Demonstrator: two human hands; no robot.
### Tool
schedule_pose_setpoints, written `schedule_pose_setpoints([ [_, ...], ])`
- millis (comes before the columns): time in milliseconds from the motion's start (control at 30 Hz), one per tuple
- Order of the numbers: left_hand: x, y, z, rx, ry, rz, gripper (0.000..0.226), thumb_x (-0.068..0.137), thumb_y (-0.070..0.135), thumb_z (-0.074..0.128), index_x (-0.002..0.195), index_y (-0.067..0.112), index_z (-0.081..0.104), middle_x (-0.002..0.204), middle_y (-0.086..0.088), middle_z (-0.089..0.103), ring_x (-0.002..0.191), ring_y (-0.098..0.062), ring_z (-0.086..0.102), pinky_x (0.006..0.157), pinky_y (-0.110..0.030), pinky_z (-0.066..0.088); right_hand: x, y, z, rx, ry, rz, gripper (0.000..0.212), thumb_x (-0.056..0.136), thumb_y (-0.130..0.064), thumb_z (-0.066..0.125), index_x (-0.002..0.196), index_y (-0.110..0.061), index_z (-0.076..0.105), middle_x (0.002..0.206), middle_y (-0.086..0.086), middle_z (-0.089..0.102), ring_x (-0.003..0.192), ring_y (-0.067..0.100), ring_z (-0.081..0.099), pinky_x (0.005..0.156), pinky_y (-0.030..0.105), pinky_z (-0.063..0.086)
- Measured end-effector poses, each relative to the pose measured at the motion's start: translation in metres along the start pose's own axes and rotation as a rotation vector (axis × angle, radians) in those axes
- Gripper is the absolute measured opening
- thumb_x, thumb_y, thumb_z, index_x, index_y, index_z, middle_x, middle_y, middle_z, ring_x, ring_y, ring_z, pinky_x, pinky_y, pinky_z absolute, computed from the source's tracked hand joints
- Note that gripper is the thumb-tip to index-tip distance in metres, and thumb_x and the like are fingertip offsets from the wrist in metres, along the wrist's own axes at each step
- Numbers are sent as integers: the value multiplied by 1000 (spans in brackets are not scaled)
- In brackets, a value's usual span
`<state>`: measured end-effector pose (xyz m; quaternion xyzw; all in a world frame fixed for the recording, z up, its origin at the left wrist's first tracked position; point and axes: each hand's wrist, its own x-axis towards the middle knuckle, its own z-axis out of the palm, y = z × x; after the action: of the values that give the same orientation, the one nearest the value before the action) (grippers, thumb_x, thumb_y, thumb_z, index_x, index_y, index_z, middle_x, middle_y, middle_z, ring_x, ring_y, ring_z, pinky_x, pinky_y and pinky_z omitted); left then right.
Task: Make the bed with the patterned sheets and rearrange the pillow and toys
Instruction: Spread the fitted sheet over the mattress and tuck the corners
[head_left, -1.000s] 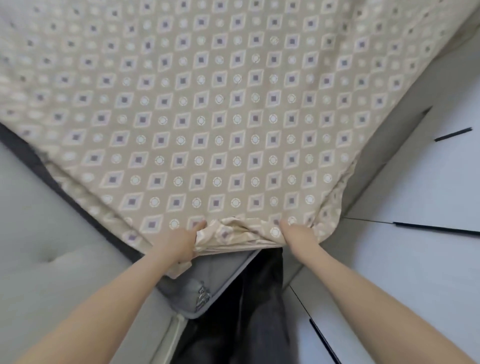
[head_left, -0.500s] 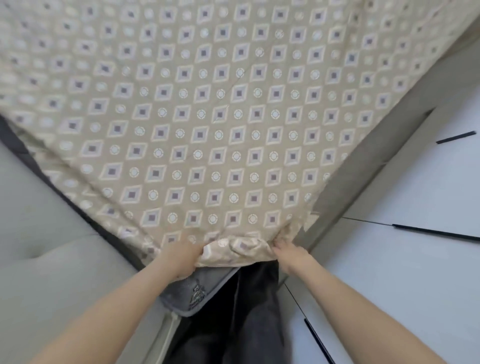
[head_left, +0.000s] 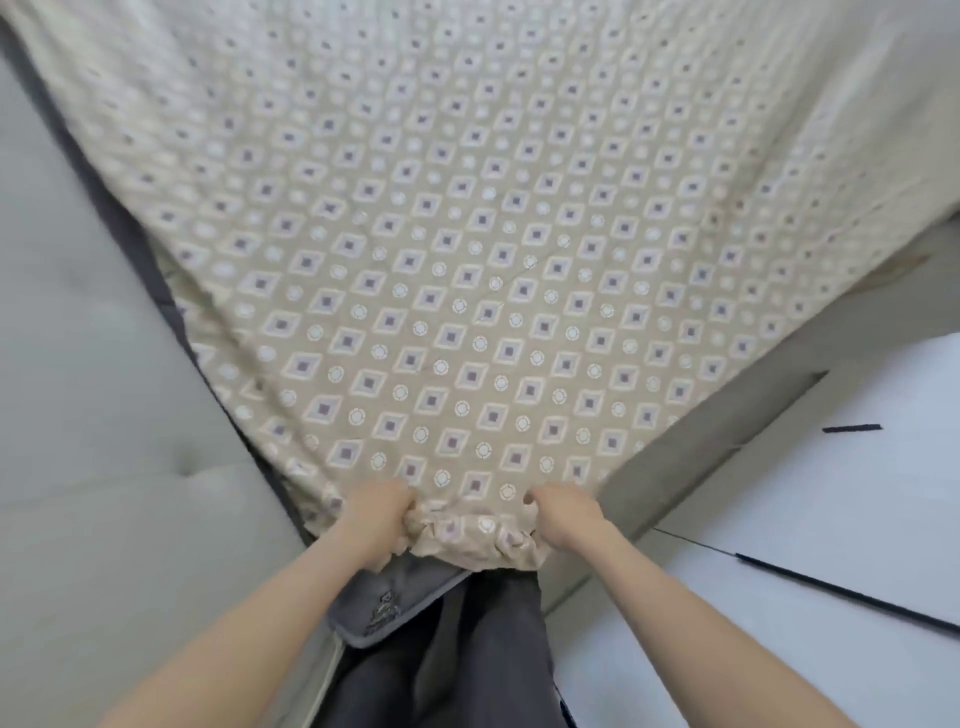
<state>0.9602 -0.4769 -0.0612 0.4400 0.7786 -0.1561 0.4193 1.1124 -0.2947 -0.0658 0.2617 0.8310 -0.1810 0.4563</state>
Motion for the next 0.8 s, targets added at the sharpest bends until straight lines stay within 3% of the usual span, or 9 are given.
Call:
schedule_pose_setpoints([
  [167, -13, -13, -10, -240, 148, -124, 21, 92, 14, 48, 110, 15, 57, 105, 0, 55, 101, -21, 56, 72, -26, 35, 2, -30, -48, -48, -42, -72, 48, 93, -4, 35, 136, -22, 46, 138, 3, 49, 123, 23, 49, 91, 32, 42],
  [267, -20, -19, -7, -545, 208, -245, 18, 93, 12, 42, 103, 16, 57, 98, 0, 54, 89, -19, 55, 66, -26, 35, 9, -52, -73, -171, -55, -147, 47, 93, -4, 35, 135, -21, 47, 135, 2, 52, 118, 23, 53, 87, 31, 43],
  [400, -28, -15, 0, -997, 249, -398, 8, 93, 16, 46, 97, 17, 52, 101, -2, 58, 92, -19, 55, 76, -29, 44, 24, -79, -100, -388, -84, -272, 48, 92, -3, 33, 134, -22, 47, 134, 4, 52, 119, 24, 52, 93, 35, 45],
  [533, -35, 0, 14, -1287, 238, -573, 27, 95, 21, 48, 119, 10, 53, 113, -8, 62, 102, -23, 57, 87, -32, 47, 32, -96, -116, -565, -104, -408, 47, 93, -4, 31, 134, -21, 48, 133, 7, 51, 114, 25, 55, 82, 30, 43],
  [600, -40, 17, 26, -1464, 264, -707, 37, 95, 23, 45, 130, 11, 50, 110, -7, 63, 101, -25, 59, 85, -31, 48, 33, -103, -118, -669, -120, -477, 47, 93, -5, 31, 133, -23, 48, 133, 7, 52, 113, 25, 56, 81, 30, 42],
  [700, -42, 42, 35, -1727, 228, -882, 36, 93, 37, 43, 116, 14, 58, 98, -8, 65, 89, -26, 64, 72, -32, 53, 37, -107, -119, -766, -122, -555, 47, 92, -7, 31, 131, -25, 50, 132, 6, 53, 115, 24, 54, 88, 33, 43],
  [800, -31, 69, 60, -2256, 102, -1012, 59, 86, 61, 49, 119, 12, 50, 99, -7, 63, 83, -23, 62, 67, -30, 53, 41, -114, -110, -847, -155, -614, 45, 91, -7, 34, 129, -24, 52, 131, 4, 55, 118, 23, 52, 92, 34, 46],
])
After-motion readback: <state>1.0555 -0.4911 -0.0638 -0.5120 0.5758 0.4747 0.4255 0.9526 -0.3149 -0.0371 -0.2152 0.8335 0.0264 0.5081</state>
